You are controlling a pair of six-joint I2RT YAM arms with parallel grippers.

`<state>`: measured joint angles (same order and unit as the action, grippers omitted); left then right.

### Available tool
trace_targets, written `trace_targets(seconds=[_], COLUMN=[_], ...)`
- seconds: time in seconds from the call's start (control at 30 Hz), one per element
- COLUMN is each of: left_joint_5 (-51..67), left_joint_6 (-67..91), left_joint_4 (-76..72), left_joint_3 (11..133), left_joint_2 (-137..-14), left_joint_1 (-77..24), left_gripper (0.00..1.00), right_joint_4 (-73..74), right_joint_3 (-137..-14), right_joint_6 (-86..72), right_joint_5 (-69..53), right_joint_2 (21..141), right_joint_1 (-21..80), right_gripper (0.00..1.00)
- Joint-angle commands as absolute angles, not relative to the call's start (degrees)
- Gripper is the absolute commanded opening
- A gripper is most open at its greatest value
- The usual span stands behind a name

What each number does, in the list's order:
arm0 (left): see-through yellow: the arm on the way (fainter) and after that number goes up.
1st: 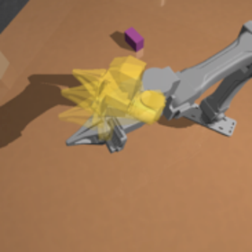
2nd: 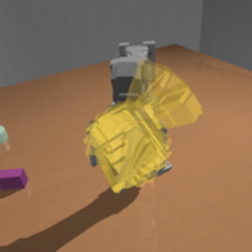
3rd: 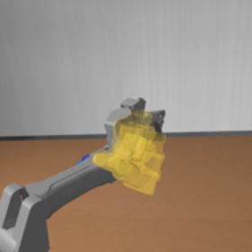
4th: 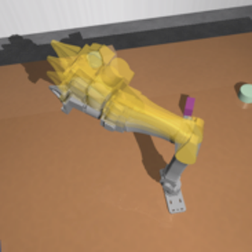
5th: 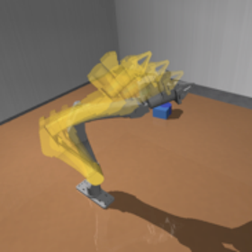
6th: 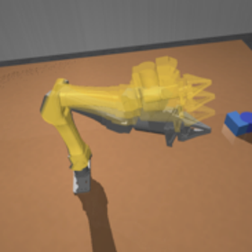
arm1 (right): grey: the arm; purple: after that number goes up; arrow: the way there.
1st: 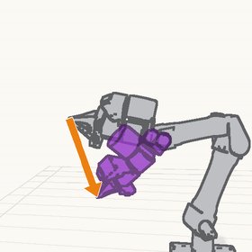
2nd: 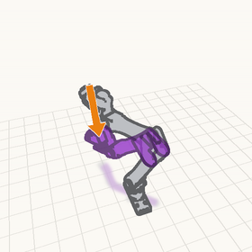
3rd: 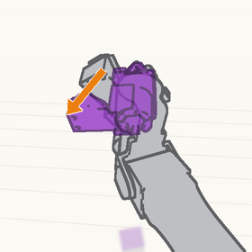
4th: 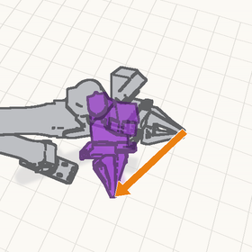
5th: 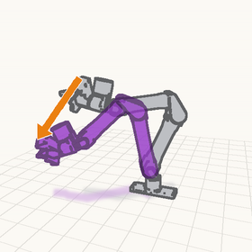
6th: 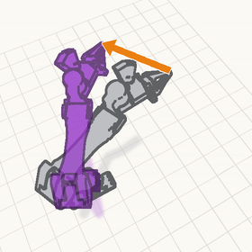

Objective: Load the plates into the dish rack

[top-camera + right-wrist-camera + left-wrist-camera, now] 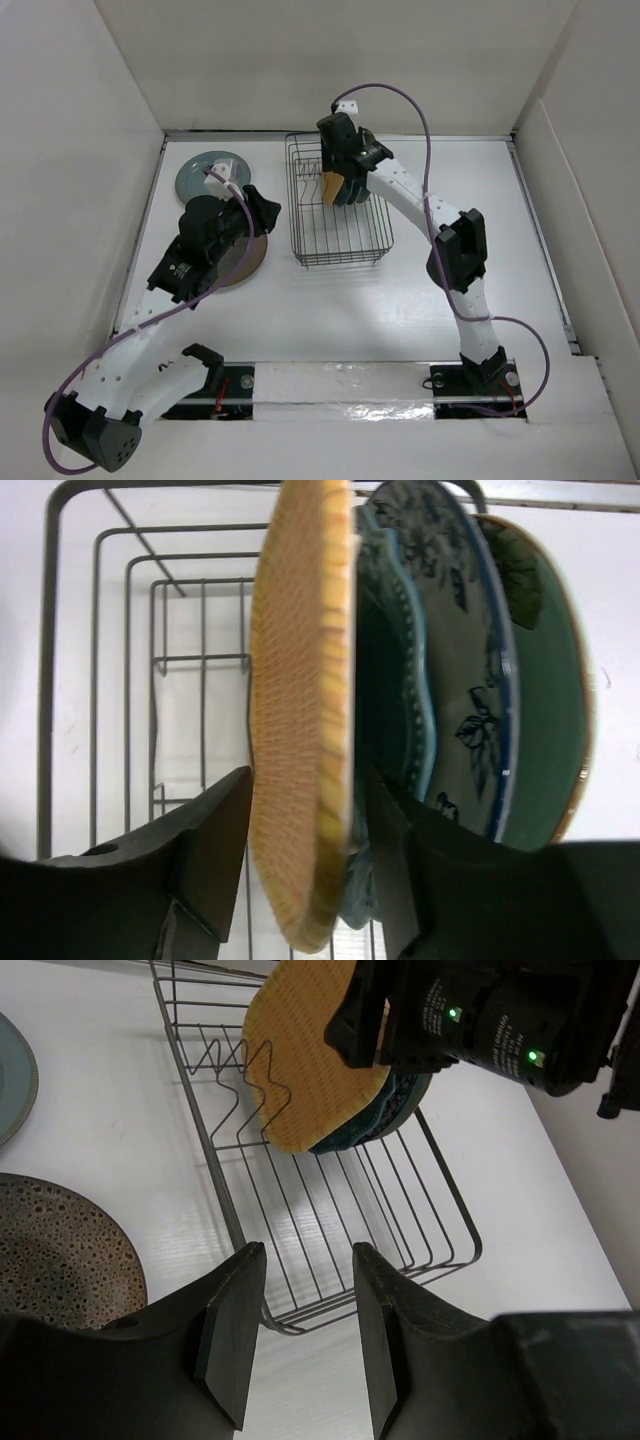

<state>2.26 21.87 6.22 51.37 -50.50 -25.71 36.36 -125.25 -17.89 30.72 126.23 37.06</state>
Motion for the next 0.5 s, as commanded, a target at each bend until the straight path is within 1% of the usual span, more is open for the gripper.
trace_targets(seconds=[0.0,0.03,0.07,0.17,0.2,0.23,0.3,0.33,0.37,0.4,0.43,0.47], left_joint_5=[0.53,-1.56,-3.15,-5.09,-5.71,-5.71,-4.14,-3.61,-2.91,-1.42,-1.23,-1.23], left_joint_6=[23.46,23.73,24.51,26.80,27.33,27.94,29.09,29.44,29.70,30.06,31.02,31.03], left_joint_4=[3.16,3.25,3.25,3.34,3.69,3.95,4.13,4.13,4.13,3.17,2.47,2.46], left_joint_3=[51.24,51.33,51.15,50.97,51.50,51.85,53.08,53.52,53.96,54.49,55.36,55.37], left_joint_2=[-49.57,-49.66,-49.83,-50.97,-51.41,-52.03,-53.96,-54.57,-55.54,-55.89,-58.25,-58.27], left_joint_1=[-24.61,-24.61,-24.61,-24.61,-24.61,-23.91,-21.03,-19.53,-17.68,-15.93,-9.47,-9.40], left_gripper=[0.37,0.37,0.37,0.39,0.40,0.42,0.43,0.43,0.44,0.44,0.52,0.52], right_joint_4=[31.73,31.29,29.81,24.99,23.48,21.73,15.93,14.08,11.02,9.59,6.27,4.85], right_joint_3=[-123.50,-122.70,-121.83,-115.16,-112.87,-107.54,-101.11,-94.46,-91.09,-87.75,-77.45,-73.78], right_joint_6=[-17.32,-17.23,-16.97,-16.44,-16.35,-16.17,-15.56,-15.30,-15.12,-15.20,-17.38,-17.40], right_joint_5=[29.45,28.75,27.96,24.53,23.48,21.81,20.75,20.39,20.30,20.30,19.08,19.07], right_joint_2=[118.85,117.61,116.21,108.74,106.55,104.17,96.18,93.37,87.68,84.58,75.94,75.85], right_joint_1=[37.35,37.35,37.35,37.35,38.05,38.67,39.37,40.07,40.08,40.08,40.60,40.61], right_gripper=[0.60,0.64,0.72,0.83,0.84,0.84,0.84,0.82,0.79,0.71,0.02,0.02])
